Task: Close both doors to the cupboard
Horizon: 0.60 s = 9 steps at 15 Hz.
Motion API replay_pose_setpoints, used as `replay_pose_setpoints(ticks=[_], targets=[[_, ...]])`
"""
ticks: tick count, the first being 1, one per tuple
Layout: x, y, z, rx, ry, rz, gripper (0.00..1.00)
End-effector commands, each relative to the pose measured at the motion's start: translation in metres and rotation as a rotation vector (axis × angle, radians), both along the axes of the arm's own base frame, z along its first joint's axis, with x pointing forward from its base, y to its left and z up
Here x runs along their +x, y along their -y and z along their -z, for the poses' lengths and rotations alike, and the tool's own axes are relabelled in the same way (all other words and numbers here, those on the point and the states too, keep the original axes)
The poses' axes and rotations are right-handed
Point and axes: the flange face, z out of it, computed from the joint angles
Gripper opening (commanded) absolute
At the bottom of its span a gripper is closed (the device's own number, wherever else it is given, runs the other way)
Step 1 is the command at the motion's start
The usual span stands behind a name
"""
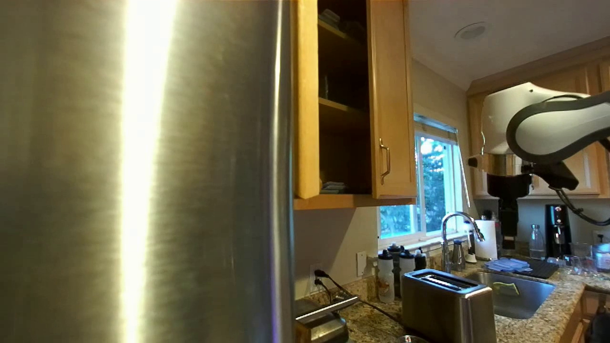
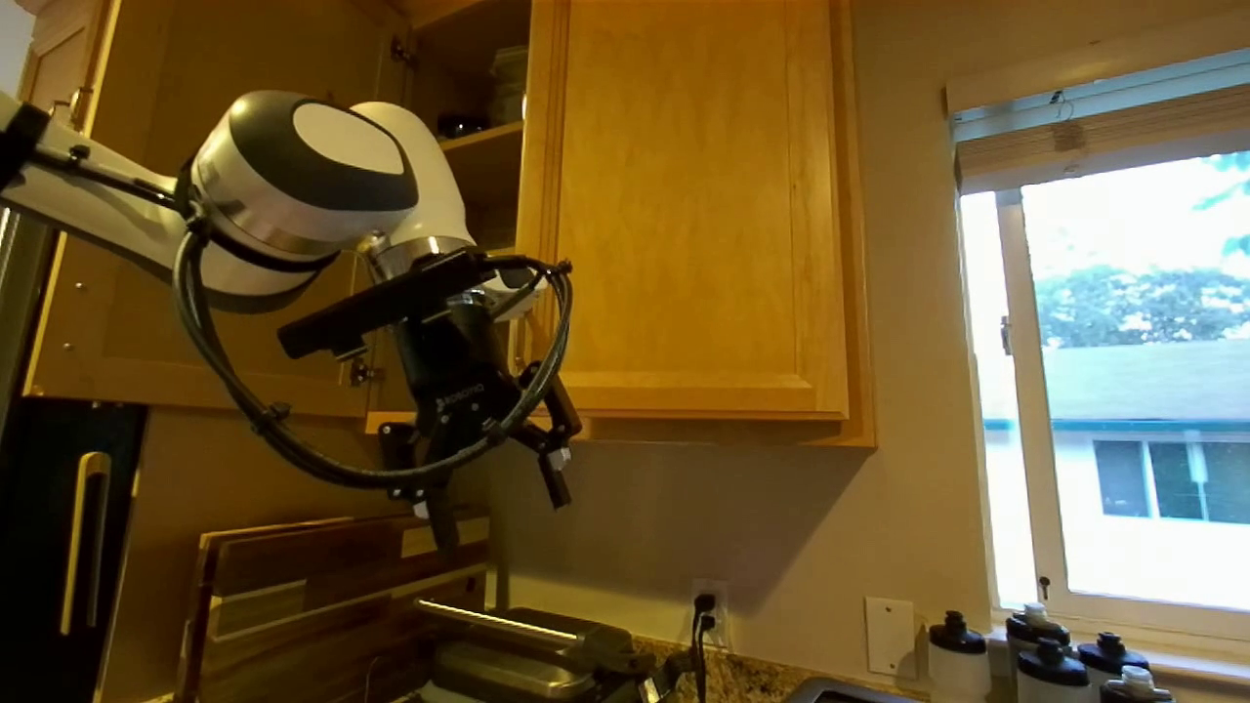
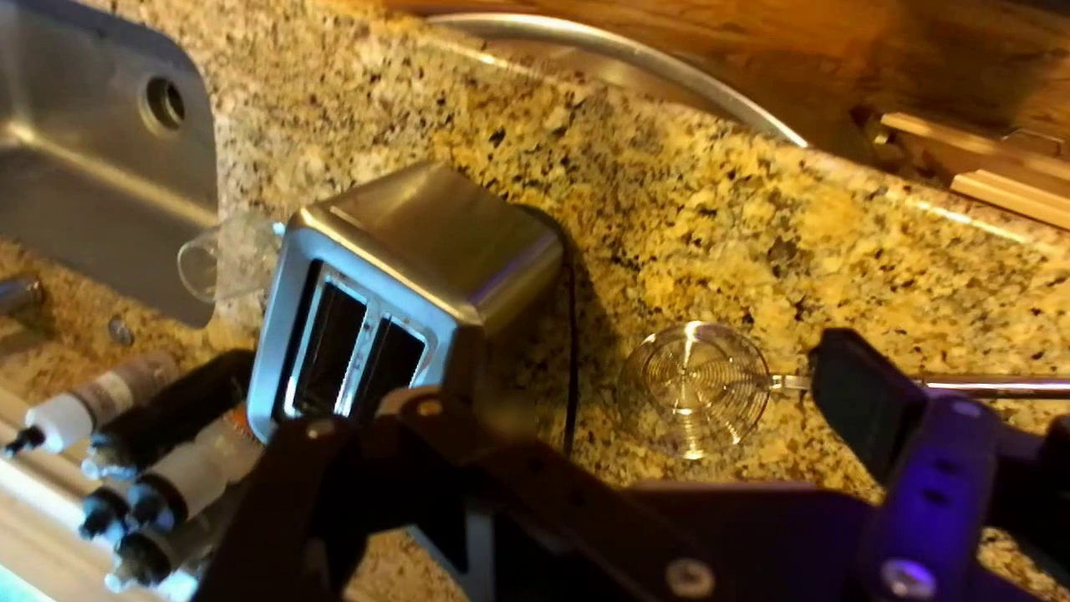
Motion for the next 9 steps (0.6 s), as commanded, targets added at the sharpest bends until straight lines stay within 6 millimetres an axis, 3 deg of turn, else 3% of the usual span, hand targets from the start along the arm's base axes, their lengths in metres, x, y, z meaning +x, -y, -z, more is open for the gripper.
replay_pose_setpoints(ticks=[1,7,9], targets=[[-0.002,0.005,0.002,0.014,-0.016,0.023,1.0],[-0.005,0.01,0.004,0.03,-0.02,0.046,1.0],[-0.003,-0.001,0.002,0.077,-0.026,-0.025,1.0]])
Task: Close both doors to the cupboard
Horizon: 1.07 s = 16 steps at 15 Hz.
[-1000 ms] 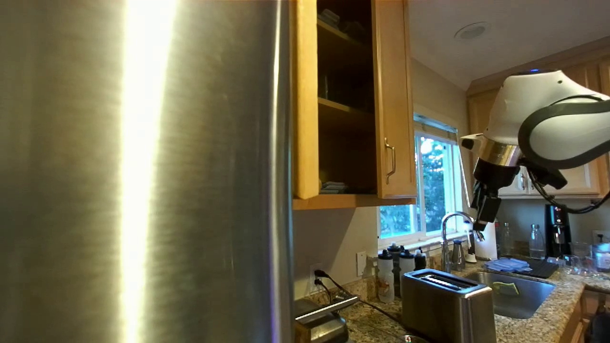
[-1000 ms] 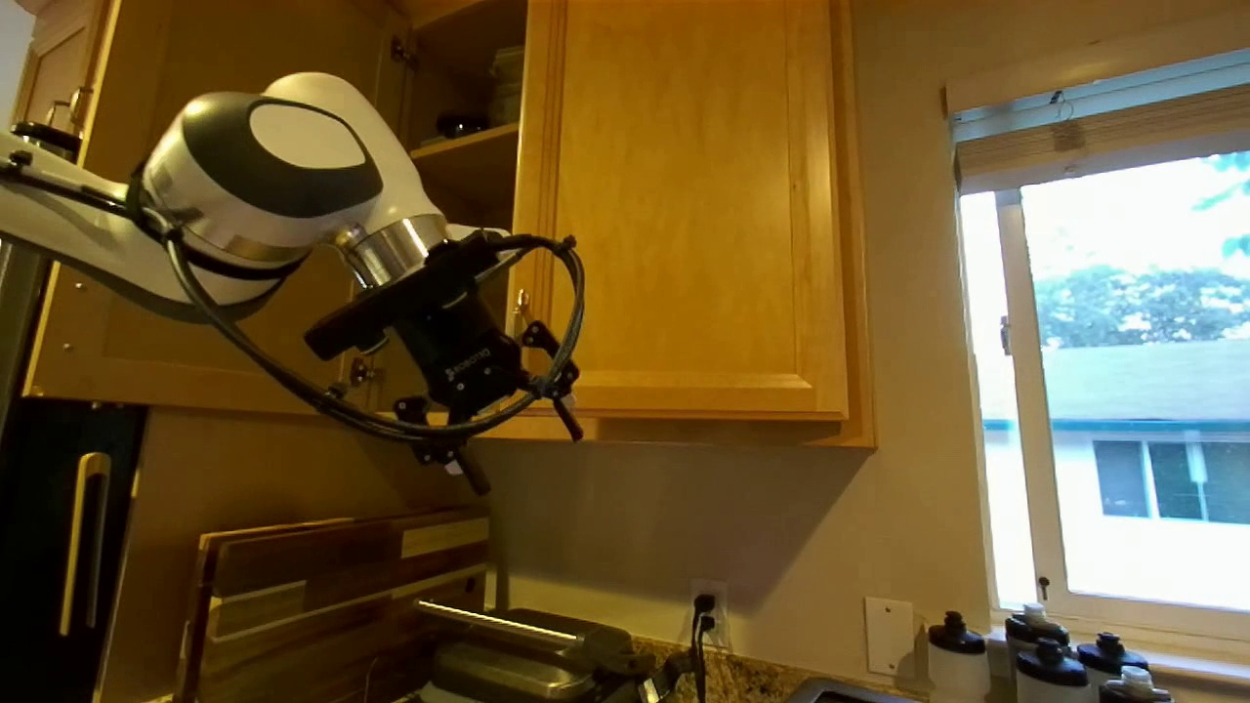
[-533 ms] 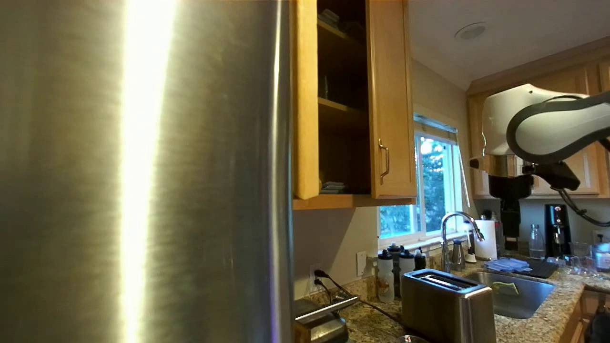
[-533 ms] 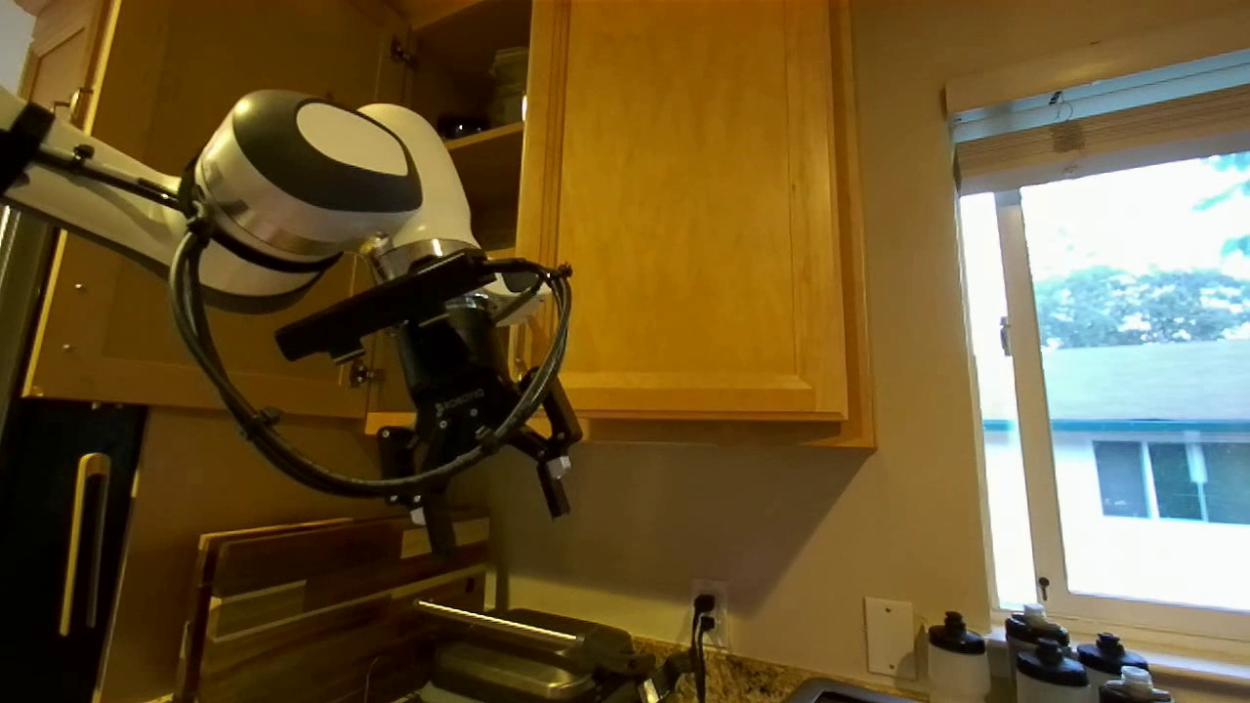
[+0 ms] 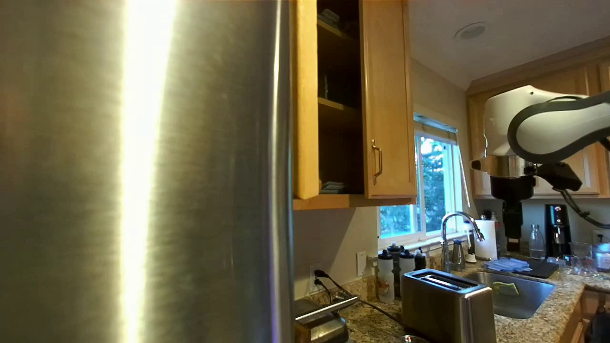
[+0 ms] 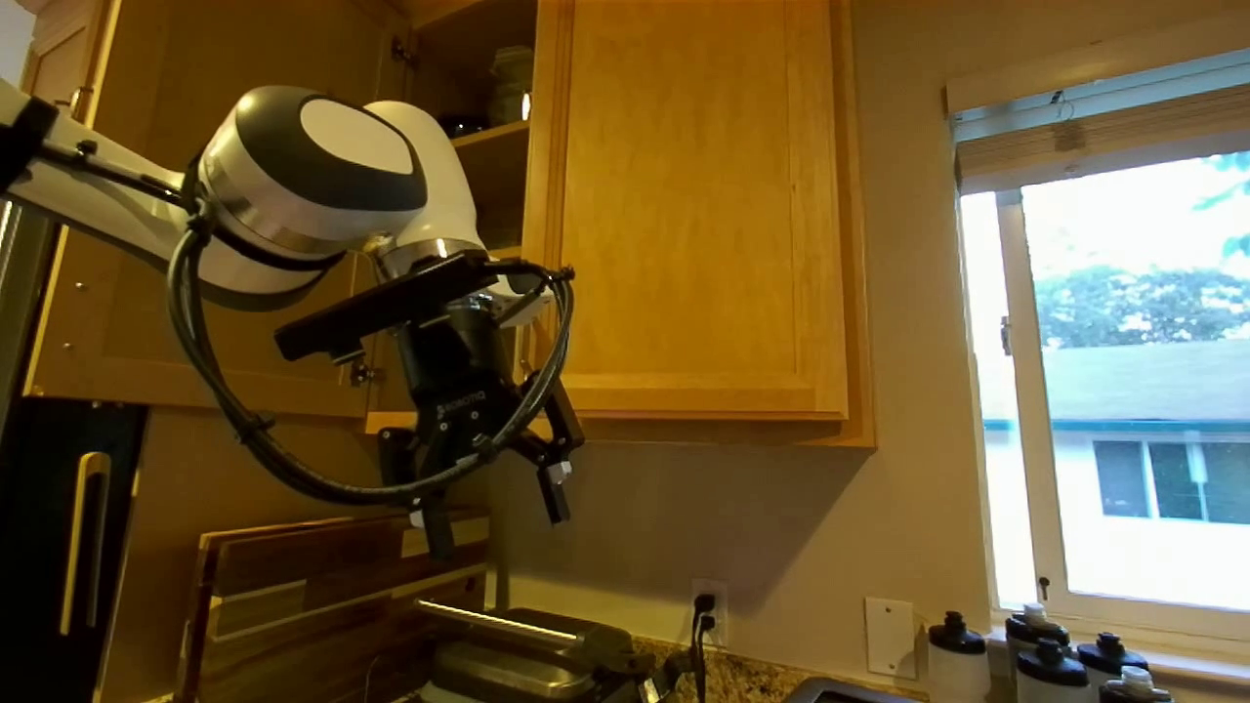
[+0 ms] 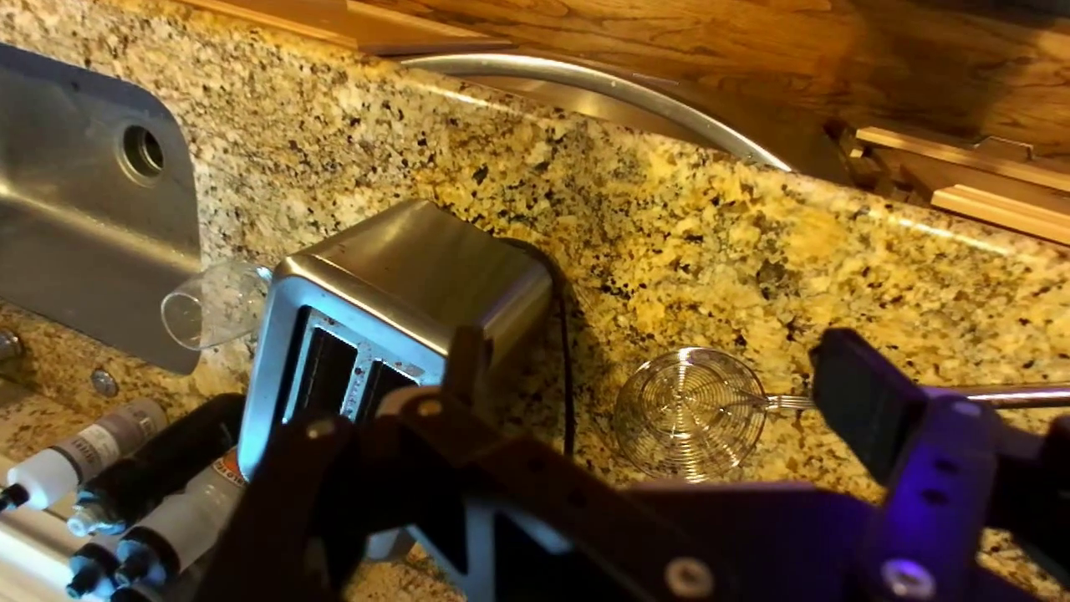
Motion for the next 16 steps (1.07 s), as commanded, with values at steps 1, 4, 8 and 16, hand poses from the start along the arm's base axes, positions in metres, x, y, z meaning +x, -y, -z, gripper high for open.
replay_pose_setpoints(ticks=[1,4,8,16], targets=[[-0.001,-0.019,-0.006,0.07,-0.009,-0.097,1.0],[-0.002,-0.039,-0.009,0.14,-0.022,-0.177,1.0],[-0.002,-0.075,-0.02,0.216,-0.043,-0.214,1.0],[0.012,-0.182,-0.059,0.228,0.045,-0.32,1.0]])
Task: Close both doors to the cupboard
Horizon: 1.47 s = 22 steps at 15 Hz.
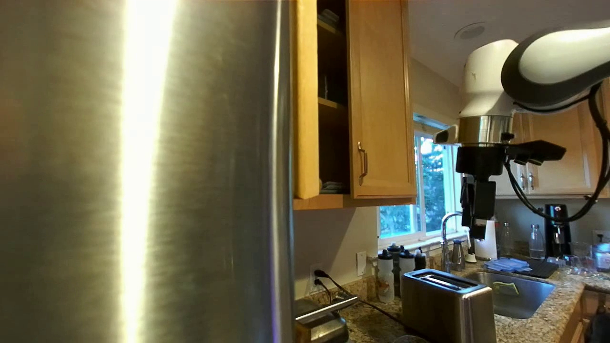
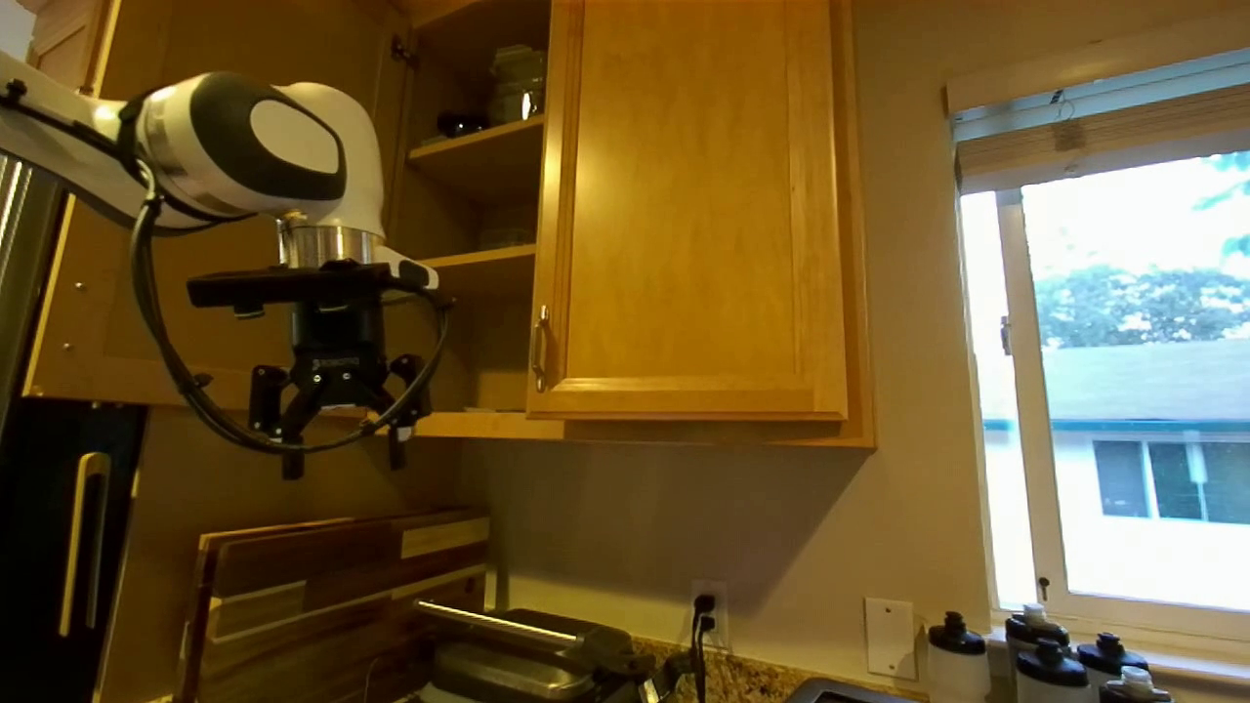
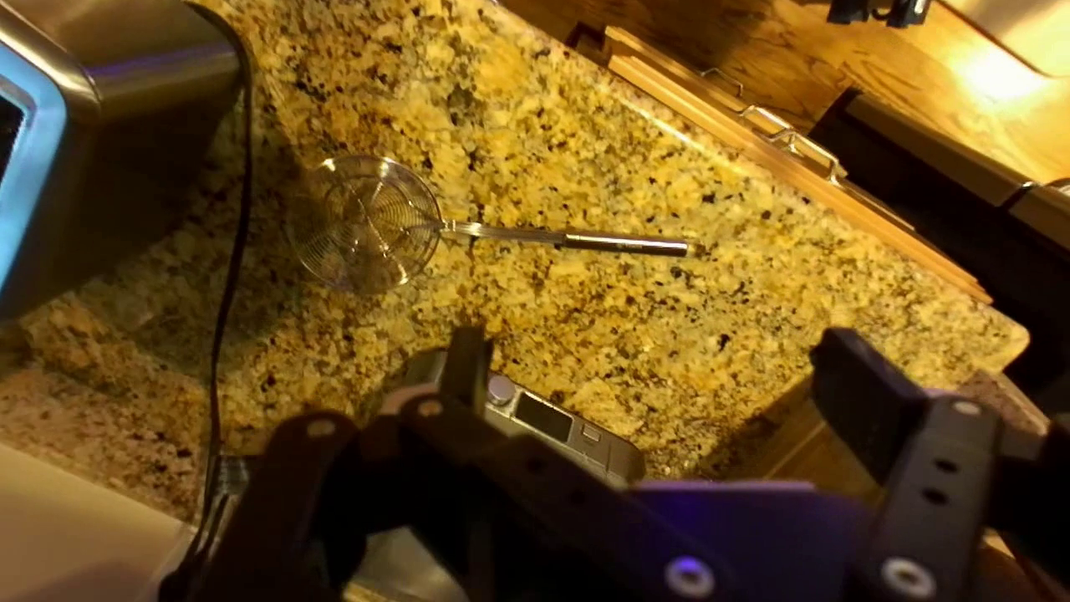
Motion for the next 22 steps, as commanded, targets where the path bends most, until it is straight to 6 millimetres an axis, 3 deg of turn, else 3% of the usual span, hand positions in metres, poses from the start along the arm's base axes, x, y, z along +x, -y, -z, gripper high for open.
replay_pose_setpoints(ticks=[1,7,8,9,16,22], targets=[[0.007,-0.044,-0.02,-0.021,0.065,-0.03,1.0],[0.02,-0.093,-0.041,-0.027,0.089,-0.123,1.0],[0.021,-0.096,-0.042,-0.032,0.092,-0.133,1.0],[0.018,-0.086,-0.035,-0.055,0.096,-0.126,1.0],[0.022,-0.095,-0.033,-0.04,0.085,-0.146,1.0],[0.0,-0.185,-0.033,0.195,0.052,-0.365,1.0]])
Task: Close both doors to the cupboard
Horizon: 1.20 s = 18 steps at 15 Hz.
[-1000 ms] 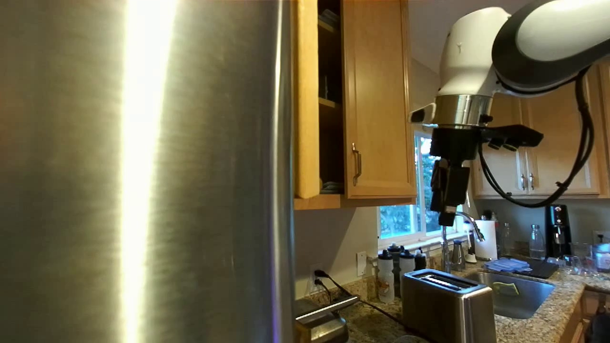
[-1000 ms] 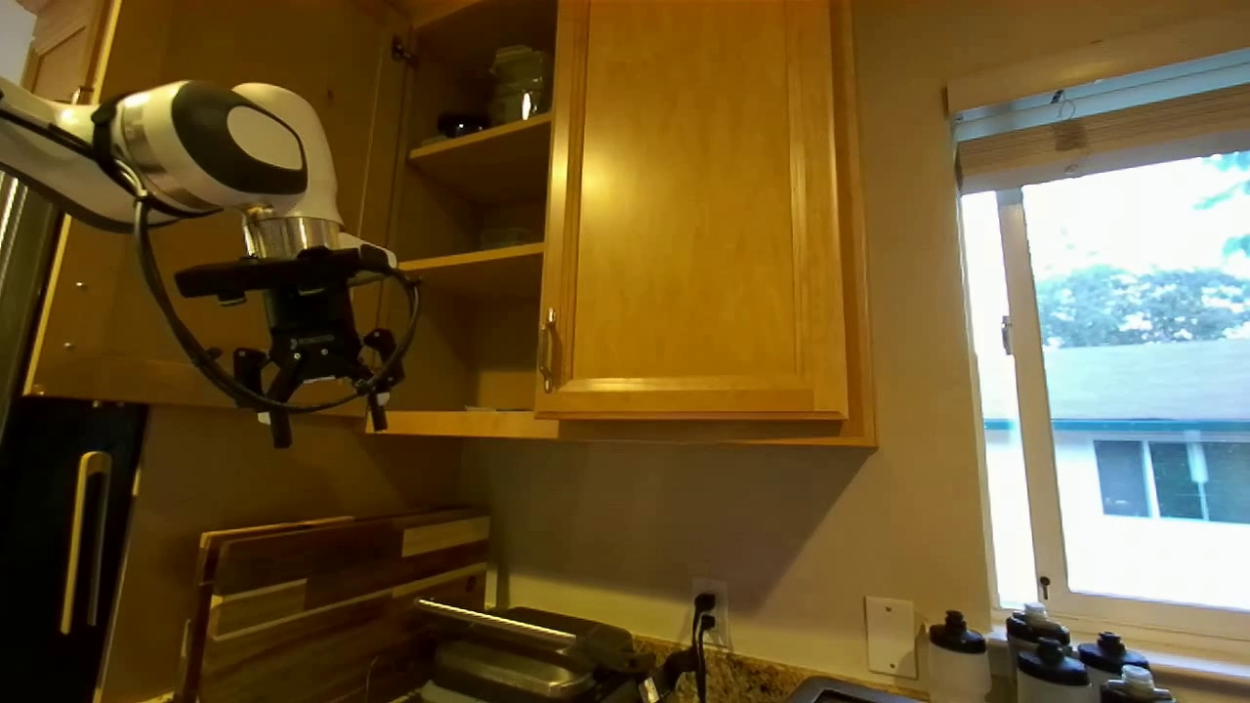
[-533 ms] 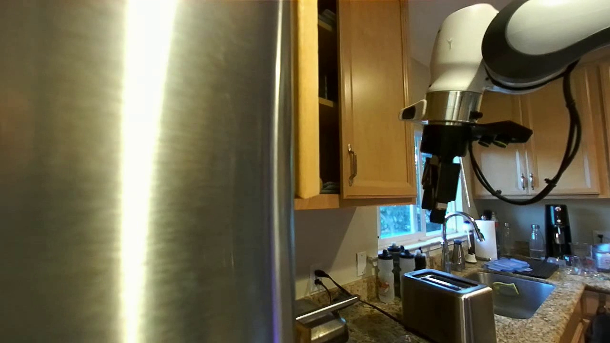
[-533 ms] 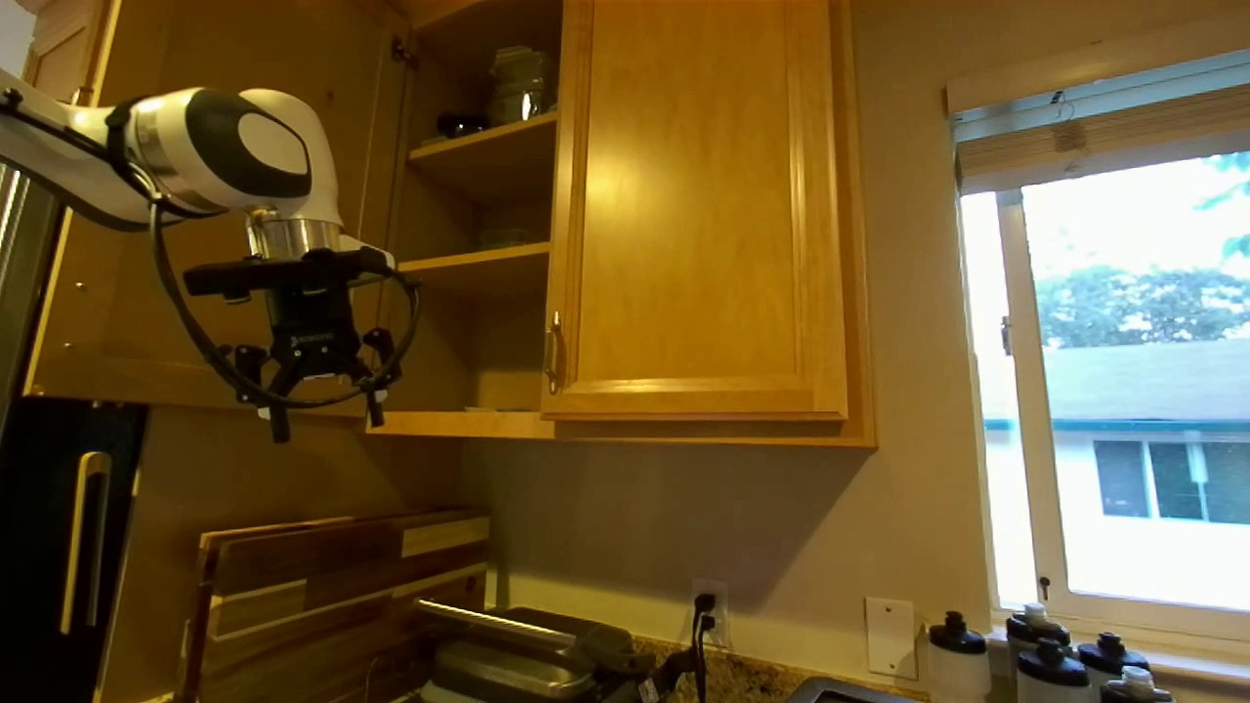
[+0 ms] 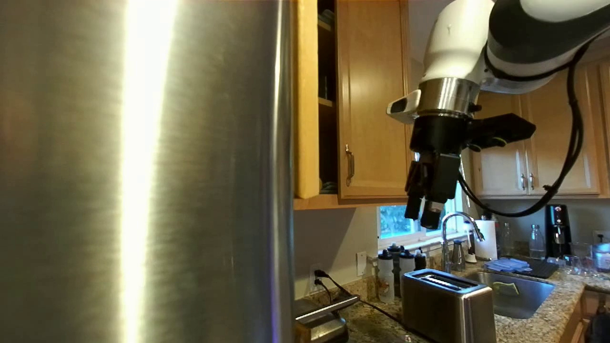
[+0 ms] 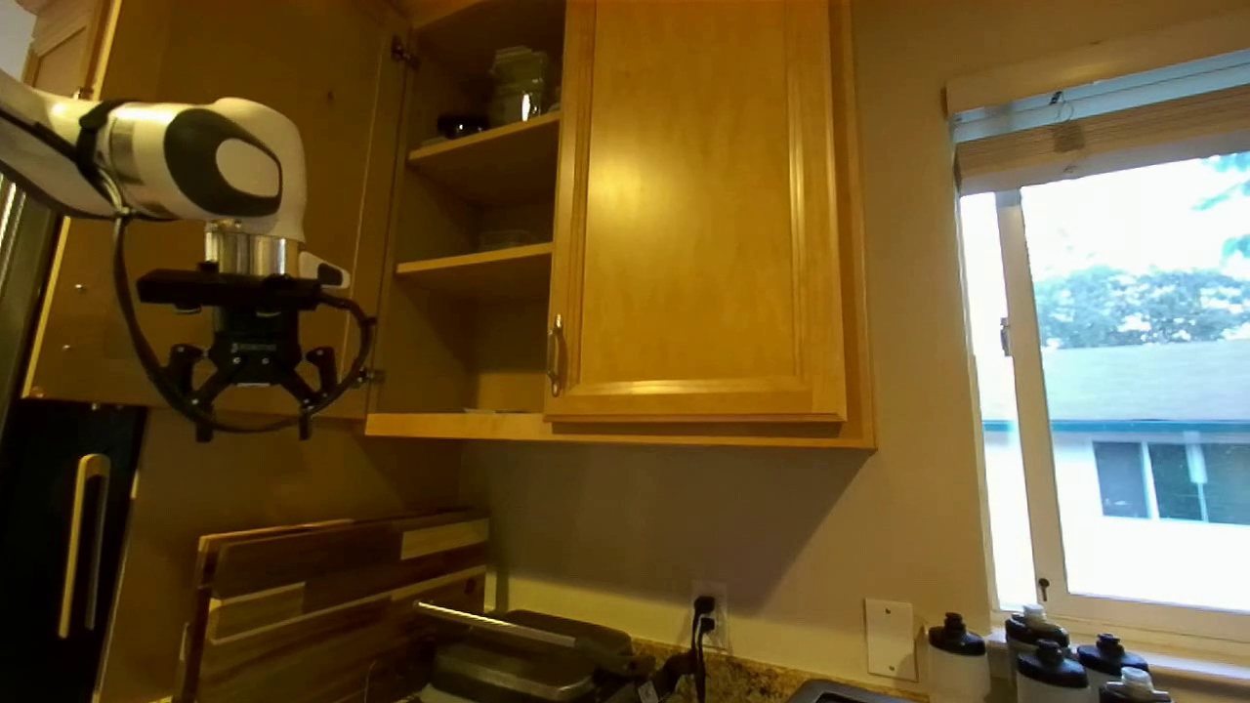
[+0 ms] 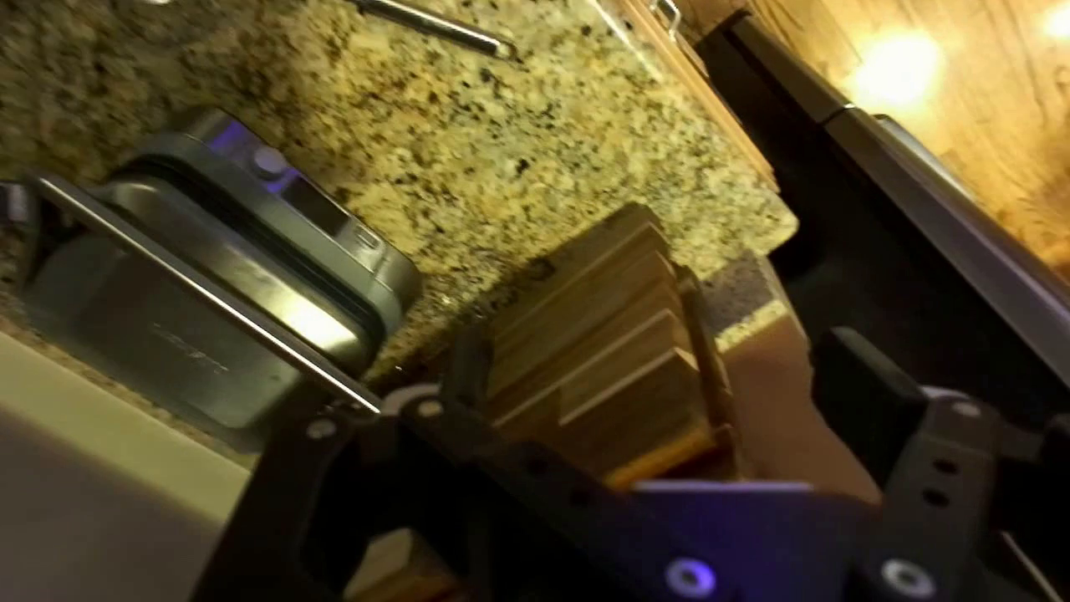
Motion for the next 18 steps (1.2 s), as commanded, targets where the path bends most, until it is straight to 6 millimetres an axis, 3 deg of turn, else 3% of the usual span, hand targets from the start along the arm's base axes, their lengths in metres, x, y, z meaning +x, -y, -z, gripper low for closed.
replay_pose_setpoints(ticks=[1,5,9,13,18], targets=[[-0.011,-0.053,-0.007,0.13,-0.008,-0.087,1.0],[-0.019,-0.108,-0.009,0.208,-0.035,-0.175,1.0],[-0.033,-0.147,-0.019,0.22,-0.08,-0.288,1.0],[-0.044,-0.178,-0.03,0.266,-0.102,-0.356,1.0],[-0.05,-0.2,-0.035,0.325,-0.146,-0.421,1.0]])
